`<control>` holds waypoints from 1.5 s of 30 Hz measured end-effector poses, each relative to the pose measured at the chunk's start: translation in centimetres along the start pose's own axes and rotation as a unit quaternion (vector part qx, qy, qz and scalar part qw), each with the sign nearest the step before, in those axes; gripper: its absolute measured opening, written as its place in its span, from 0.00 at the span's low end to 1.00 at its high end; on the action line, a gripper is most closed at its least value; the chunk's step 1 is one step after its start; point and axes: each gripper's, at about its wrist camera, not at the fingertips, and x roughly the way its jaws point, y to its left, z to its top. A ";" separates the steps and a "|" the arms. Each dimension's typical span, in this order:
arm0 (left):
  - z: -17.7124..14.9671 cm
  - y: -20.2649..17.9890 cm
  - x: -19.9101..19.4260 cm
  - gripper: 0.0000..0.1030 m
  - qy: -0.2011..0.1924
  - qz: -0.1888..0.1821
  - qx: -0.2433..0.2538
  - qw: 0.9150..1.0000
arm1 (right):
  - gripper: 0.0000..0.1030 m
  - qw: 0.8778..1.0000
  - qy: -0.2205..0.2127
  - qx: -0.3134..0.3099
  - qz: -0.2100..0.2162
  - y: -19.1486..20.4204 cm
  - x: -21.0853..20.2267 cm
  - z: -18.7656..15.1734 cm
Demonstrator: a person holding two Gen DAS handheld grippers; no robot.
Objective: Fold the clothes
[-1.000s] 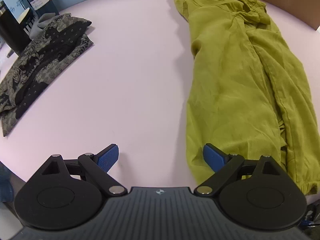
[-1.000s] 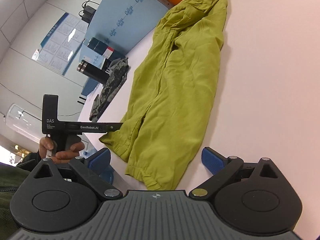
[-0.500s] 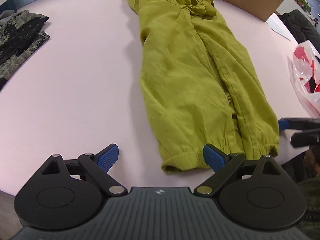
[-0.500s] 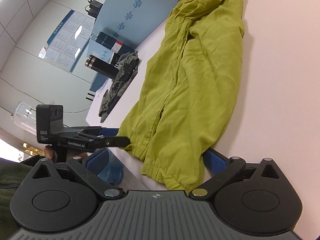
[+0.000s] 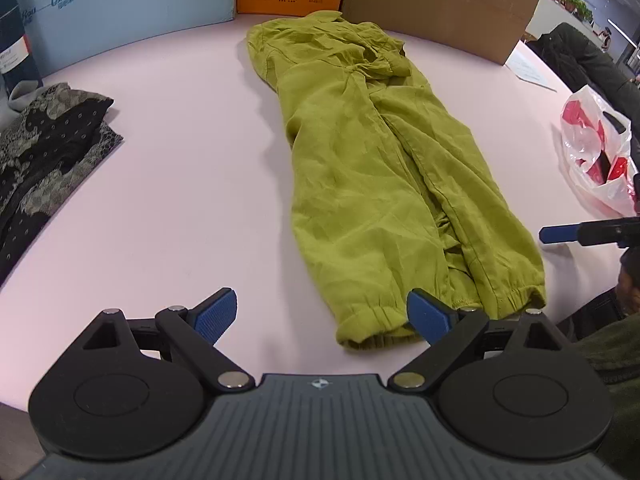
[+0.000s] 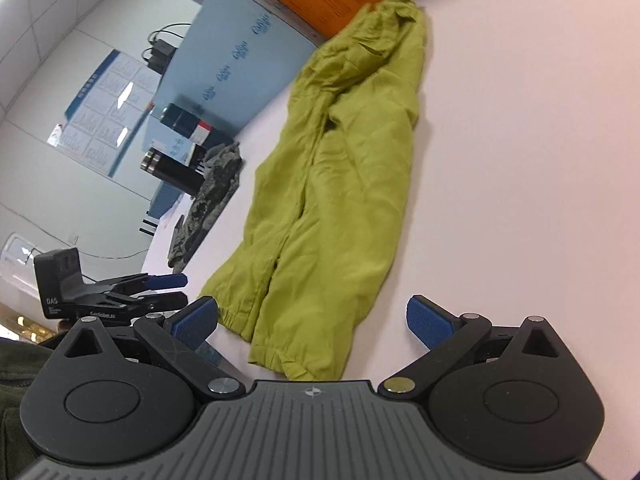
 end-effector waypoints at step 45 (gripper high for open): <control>19.6 -1.1 6.1 0.54 -0.051 0.023 0.016 0.998 | 0.15 0.951 -0.106 0.270 0.110 -5.6 7.3 14.2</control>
